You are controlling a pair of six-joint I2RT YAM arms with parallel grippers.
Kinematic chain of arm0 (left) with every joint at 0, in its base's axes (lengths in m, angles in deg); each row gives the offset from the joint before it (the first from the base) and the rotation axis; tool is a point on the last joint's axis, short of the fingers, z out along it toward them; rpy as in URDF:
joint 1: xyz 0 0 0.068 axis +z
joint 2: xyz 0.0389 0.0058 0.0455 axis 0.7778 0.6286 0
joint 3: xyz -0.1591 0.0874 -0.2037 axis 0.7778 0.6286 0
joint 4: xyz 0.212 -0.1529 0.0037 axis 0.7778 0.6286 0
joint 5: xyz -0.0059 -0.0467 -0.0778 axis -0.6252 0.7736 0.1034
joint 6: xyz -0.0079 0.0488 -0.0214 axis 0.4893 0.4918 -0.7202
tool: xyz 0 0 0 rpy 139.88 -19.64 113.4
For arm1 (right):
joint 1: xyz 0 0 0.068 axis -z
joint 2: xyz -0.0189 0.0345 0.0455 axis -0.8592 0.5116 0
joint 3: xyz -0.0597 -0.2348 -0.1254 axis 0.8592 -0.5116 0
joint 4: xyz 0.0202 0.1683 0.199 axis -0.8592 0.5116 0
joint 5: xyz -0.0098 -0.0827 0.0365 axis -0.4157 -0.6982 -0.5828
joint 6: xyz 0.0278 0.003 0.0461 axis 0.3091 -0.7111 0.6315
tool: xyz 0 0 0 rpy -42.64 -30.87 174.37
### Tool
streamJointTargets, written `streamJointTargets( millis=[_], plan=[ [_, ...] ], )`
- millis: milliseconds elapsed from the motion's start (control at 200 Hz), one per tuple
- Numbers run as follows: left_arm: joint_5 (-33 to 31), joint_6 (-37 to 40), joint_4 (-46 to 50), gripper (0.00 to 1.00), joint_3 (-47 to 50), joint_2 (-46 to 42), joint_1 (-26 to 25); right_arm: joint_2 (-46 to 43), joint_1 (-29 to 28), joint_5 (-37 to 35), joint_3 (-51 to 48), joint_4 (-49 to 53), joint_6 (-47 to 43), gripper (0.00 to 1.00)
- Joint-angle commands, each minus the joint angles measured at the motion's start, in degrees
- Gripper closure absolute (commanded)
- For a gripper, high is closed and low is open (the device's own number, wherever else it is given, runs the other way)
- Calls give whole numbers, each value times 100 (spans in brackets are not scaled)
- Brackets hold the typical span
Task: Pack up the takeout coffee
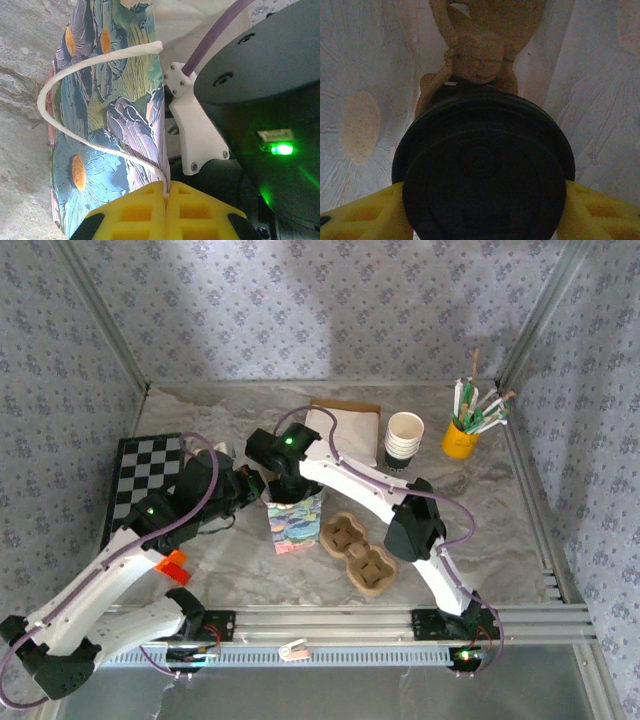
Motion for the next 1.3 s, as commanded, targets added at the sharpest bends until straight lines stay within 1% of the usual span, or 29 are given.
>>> streamJointTargets(
  millis=[0,60,90,335,745,1020,1179,1294],
  plan=[
    [127,137,175,100,-174,27,27,-142,31,125,-225,-170,-29,48],
    [113,138,196,100,-180,21,28,-136,53,153,-298,-247,-28,48],
    [108,137,193,100,-182,6,26,-128,56,174,-331,-277,-218,48],
    [142,137,133,100,-177,46,32,-75,47,295,-604,-503,-220,48],
    [224,155,125,100,-227,132,27,19,-25,157,-702,-504,-225,48],
    [237,146,122,100,-224,156,33,-15,-53,51,-635,-433,-223,48],
    [267,159,122,100,-240,192,25,-55,-92,87,-486,-413,-228,48],
    [285,173,122,100,-244,196,33,-3,-112,229,-299,-219,-244,48]
  ],
)
